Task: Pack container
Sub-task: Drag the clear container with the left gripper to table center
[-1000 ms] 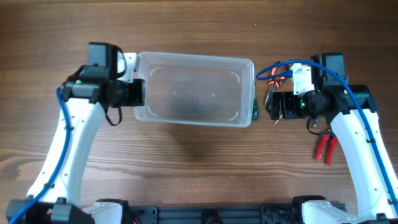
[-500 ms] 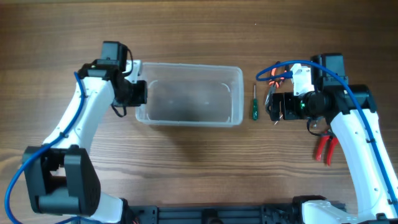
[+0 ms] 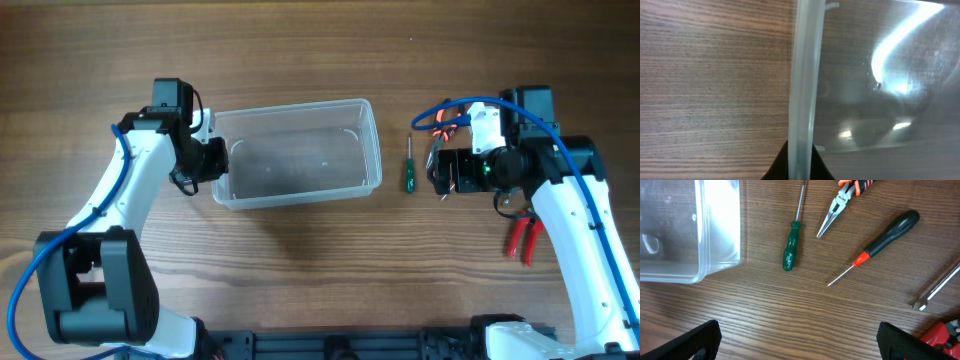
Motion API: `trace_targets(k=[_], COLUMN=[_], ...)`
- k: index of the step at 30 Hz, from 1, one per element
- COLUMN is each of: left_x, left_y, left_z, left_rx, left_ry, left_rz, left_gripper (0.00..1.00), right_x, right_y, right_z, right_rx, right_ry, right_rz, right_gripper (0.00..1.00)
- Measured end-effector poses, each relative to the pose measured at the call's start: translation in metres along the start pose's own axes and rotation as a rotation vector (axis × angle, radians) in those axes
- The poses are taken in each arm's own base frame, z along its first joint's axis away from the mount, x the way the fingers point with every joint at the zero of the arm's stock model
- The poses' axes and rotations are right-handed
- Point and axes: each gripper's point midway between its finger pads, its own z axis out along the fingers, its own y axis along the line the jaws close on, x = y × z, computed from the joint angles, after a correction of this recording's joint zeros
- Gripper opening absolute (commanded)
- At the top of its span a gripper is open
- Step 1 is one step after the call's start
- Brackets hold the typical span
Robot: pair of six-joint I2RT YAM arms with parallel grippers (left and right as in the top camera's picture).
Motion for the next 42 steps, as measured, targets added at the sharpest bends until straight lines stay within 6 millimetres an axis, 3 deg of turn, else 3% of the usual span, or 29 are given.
trace_targets(k=[5, 13, 20, 22, 25, 34, 39, 42], left_x=[-0.003, -0.004, -0.003, -0.003, -0.003, 0.004, 0.004, 0.004], left_y=[-0.006, -0.039, -0.043, -0.043, -0.043, -0.042, -0.042, -0.042], left_z=[0.001, 0.007, 0.008, 0.008, 0.008, 0.011, 0.011, 0.011], left_rx=[0.007, 0.031, 0.034, 0.034, 0.035, 0.037, 0.036, 0.037], left_ry=[-0.019, -0.045, -0.046, -0.046, -0.043, -0.019, -0.019, -0.019], left_rz=[0.010, 0.095, 0.102, 0.101, 0.097, 0.078, 0.078, 0.074], left_gripper=[0.04, 0.04, 0.04, 0.10, 0.29, 0.47, 0.67, 0.72], right_x=[0.000, 0.000, 0.000, 0.000, 0.000, 0.000, 0.000, 0.000], right_y=[0.000, 0.000, 0.000, 0.000, 0.000, 0.000, 0.000, 0.000], right_z=[0.000, 0.000, 0.000, 0.000, 0.000, 0.000, 0.000, 0.000], right_rx=[0.000, 0.000, 0.000, 0.000, 0.000, 0.000, 0.000, 0.000], right_ry=[0.000, 0.000, 0.000, 0.000, 0.000, 0.000, 0.000, 0.000], right_rz=[0.000, 0.000, 0.000, 0.000, 0.000, 0.000, 0.000, 0.000], right_gripper=[1.00, 1.00, 1.00, 1.00, 1.00, 1.00, 1.00, 1.00])
